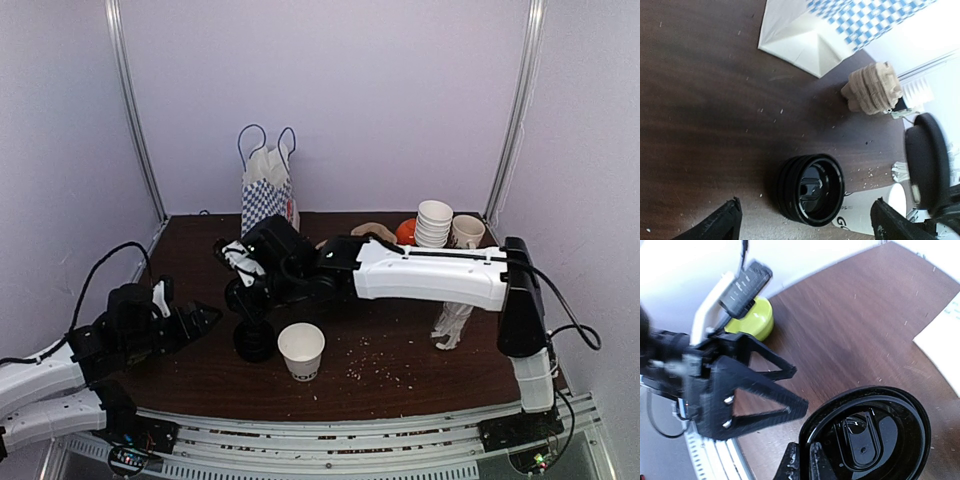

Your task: Pack the takeout coffee

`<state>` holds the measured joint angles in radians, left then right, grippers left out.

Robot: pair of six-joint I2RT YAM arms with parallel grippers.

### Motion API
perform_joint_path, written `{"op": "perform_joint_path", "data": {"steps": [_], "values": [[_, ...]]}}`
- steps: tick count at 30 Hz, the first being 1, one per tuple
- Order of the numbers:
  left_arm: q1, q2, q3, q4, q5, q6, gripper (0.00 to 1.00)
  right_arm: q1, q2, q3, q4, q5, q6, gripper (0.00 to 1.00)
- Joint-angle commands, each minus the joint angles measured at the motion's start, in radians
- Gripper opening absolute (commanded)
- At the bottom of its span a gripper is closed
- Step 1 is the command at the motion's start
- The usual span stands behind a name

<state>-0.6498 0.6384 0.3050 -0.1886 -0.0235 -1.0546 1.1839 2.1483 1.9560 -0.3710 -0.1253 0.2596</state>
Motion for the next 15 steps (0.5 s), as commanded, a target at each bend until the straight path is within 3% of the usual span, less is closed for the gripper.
{"op": "perform_joint_path", "data": {"steps": [1, 8, 12, 15], "values": [[-0.004, -0.034, 0.049, 0.003, -0.045, 0.088, 0.94, -0.018, -0.16, -0.078, -0.002, 0.017, -0.003, 0.0], [-0.012, 0.205, 0.157, 0.0, 0.035, 0.194, 0.92, -0.049, -0.4, -0.344, 0.061, 0.106, 0.016, 0.0], [-0.047, 0.252, 0.224, 0.047, 0.041, 0.224, 0.94, -0.058, -0.51, -0.497, 0.187, 0.02, 0.071, 0.0], [-0.047, 0.226, 0.253, 0.169, 0.111, 0.276, 0.97, -0.058, -0.579, -0.566, 0.288, -0.083, 0.094, 0.0]]}}
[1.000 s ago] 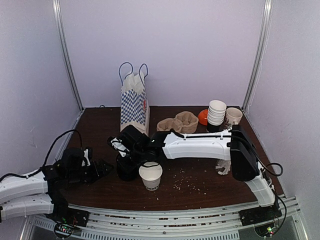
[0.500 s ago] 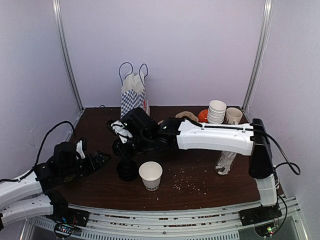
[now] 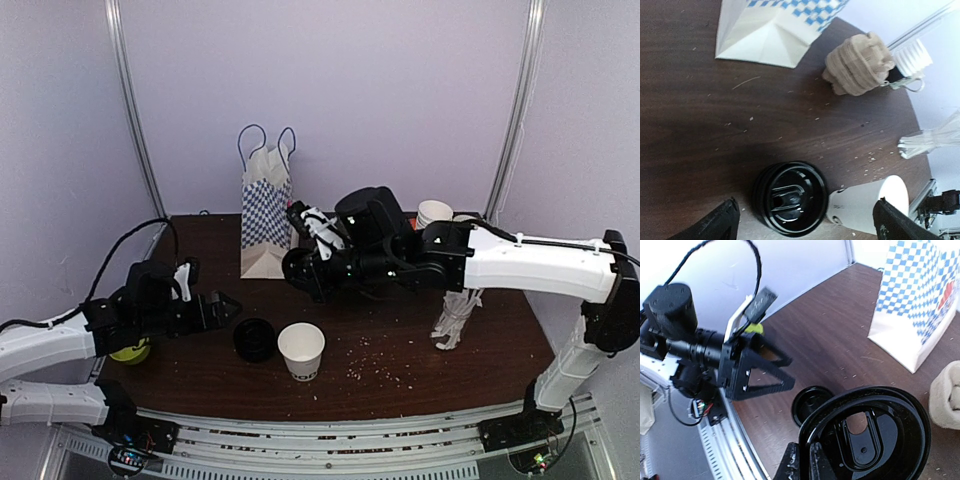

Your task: Pack the takeout coffee

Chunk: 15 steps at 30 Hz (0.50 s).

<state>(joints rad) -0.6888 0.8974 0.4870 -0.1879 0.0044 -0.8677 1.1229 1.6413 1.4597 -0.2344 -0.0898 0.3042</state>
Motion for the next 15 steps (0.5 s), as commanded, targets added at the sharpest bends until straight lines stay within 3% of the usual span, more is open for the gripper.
{"op": "perform_joint_path", "data": {"steps": [1, 10, 15], "values": [[-0.008, -0.037, 0.081, 0.213, 0.118, 0.114, 0.97, 0.003, -0.093, -0.079, 0.171, -0.151, 0.054, 0.0], [-0.008, 0.005, 0.182, 0.508, 0.529, 0.317, 0.97, 0.004, -0.204, -0.083, 0.304, -0.524, 0.112, 0.0], [-0.008, 0.006, 0.198, 0.646, 0.718, 0.413, 0.97, 0.005, -0.226, -0.087, 0.399, -0.657, 0.182, 0.0]]}}
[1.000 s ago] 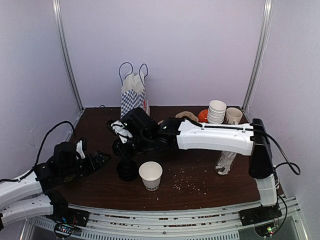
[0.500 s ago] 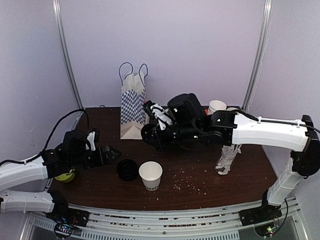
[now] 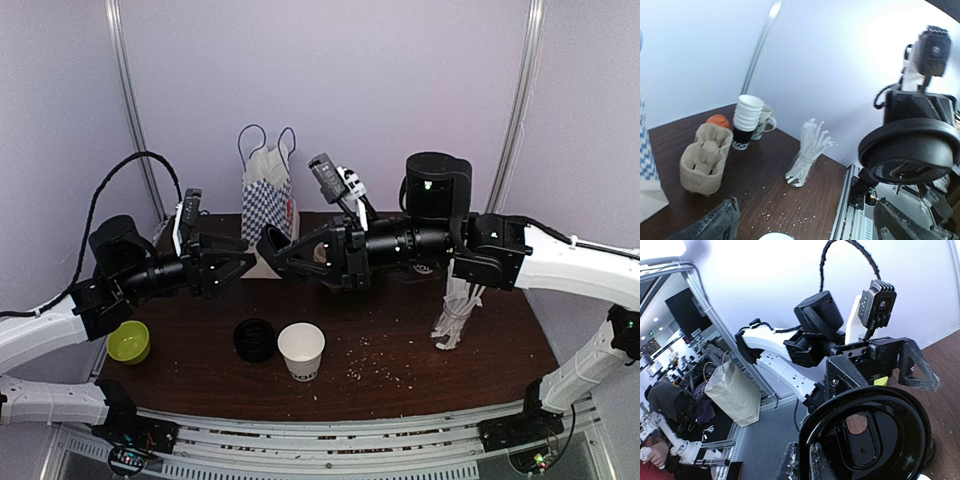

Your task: Pack the takeout coffee

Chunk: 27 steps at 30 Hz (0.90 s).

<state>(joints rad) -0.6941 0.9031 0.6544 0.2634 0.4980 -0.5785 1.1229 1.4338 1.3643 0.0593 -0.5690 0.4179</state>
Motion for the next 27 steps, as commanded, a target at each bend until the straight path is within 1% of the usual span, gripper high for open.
{"op": "perform_joint_path", "data": {"steps": [1, 4, 6, 9, 14, 19, 23, 27], "values": [[-0.003, 0.0, 0.025, 0.242, 0.267, 0.14, 0.97, 0.005, -0.021, 0.008, 0.123, -0.193, 0.083, 0.0], [-0.003, -0.003, -0.013, 0.429, 0.386, 0.137, 0.97, 0.005, -0.029, -0.014, 0.219, -0.267, 0.149, 0.0], [-0.003, 0.005, -0.008, 0.468, 0.433, 0.161, 0.97, 0.006, -0.027, -0.017, 0.255, -0.291, 0.178, 0.0], [-0.014, 0.022, 0.024, 0.44, 0.477, 0.232, 0.95, 0.006, -0.024, -0.02, 0.29, -0.317, 0.214, 0.0], [-0.062, 0.056, 0.091, 0.342, 0.492, 0.352, 0.93, 0.01, -0.003, -0.025, 0.373, -0.348, 0.274, 0.0], [-0.102, 0.088, 0.117, 0.346, 0.497, 0.365, 0.91, 0.015, 0.029, -0.027, 0.445, -0.373, 0.322, 0.0], [-0.113, 0.094, 0.122, 0.352, 0.499, 0.363, 0.91, 0.019, 0.046, -0.022, 0.451, -0.384, 0.329, 0.0], [-0.129, 0.099, 0.128, 0.372, 0.524, 0.34, 0.87, 0.022, 0.063, -0.023, 0.458, -0.394, 0.335, 0.0]]}}
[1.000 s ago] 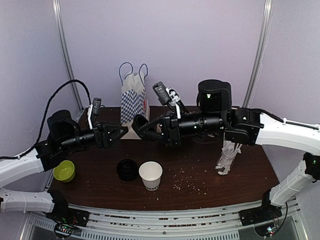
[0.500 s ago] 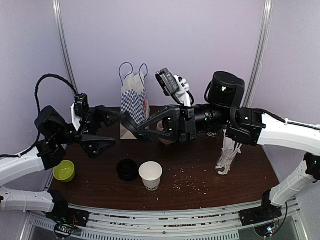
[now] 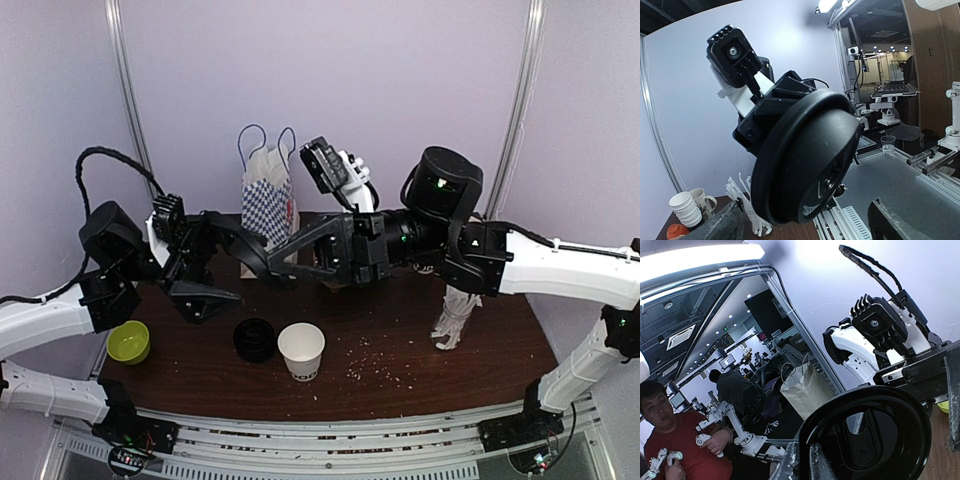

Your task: Pack the takeout coffee

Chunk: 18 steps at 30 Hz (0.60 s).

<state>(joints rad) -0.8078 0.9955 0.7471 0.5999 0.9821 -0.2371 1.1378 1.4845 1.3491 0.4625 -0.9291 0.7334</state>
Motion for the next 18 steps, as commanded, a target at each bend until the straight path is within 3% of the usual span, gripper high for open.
{"op": "perform_joint_path", "data": {"steps": [1, 18], "values": [[-0.018, 0.01, 0.038, 0.037, 0.049, -0.007, 0.84, 0.009, 0.015, -0.007, 0.057, -0.037, 0.021, 0.0], [-0.03, 0.022, 0.037, 0.061, 0.097, -0.025, 0.26, 0.008, 0.041, -0.007, 0.042, -0.075, 0.008, 0.0]]}}
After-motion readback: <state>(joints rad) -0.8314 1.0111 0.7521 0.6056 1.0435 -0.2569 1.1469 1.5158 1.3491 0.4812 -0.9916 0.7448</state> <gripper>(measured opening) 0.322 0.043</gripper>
